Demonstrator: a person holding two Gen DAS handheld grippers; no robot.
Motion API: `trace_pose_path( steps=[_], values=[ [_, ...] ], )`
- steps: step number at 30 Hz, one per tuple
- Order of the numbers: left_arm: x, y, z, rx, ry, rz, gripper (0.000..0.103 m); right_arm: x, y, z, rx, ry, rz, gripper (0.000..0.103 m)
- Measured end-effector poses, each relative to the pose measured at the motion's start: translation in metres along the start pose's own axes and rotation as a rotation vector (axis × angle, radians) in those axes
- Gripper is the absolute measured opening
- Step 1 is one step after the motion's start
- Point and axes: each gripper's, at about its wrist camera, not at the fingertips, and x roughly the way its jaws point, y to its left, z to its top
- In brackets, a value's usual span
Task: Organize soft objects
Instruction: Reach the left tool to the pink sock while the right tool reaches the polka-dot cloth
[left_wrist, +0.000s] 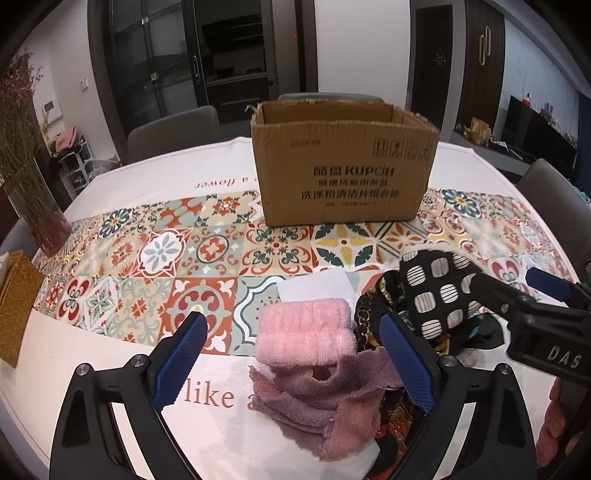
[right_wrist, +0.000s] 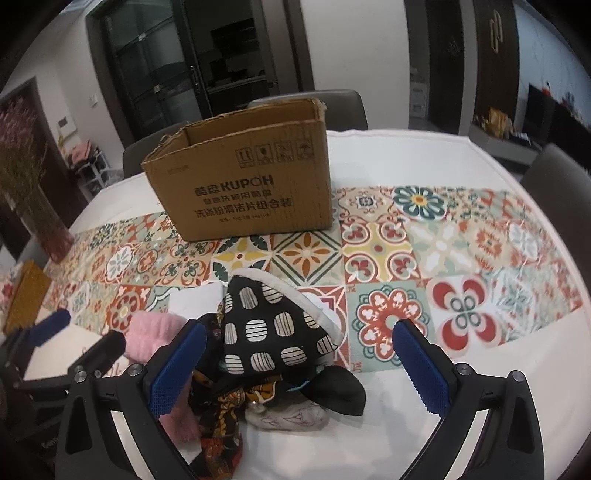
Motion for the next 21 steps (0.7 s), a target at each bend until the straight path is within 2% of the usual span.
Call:
trace_pose_path(
  steps=[10, 17, 21],
  values=[
    [0.034, -0.002, 0.000, -0.004, 0.045, 0.005, 0.094, 0.035, -0.019, -0.005, 0.142, 0.038, 0.070, 0.099],
    [0.048, 0.000, -0.007, -0.006, 0.083, 0.002, 0.090, 0.050, -0.020, -0.014, 0.158, 0.073, 0.083, 0.095],
    [0.054, 0.002, -0.010, -0.014, 0.104, -0.014, 0.086, 0.054, -0.019, -0.015, 0.165, 0.075, 0.091, 0.088]
  ],
)
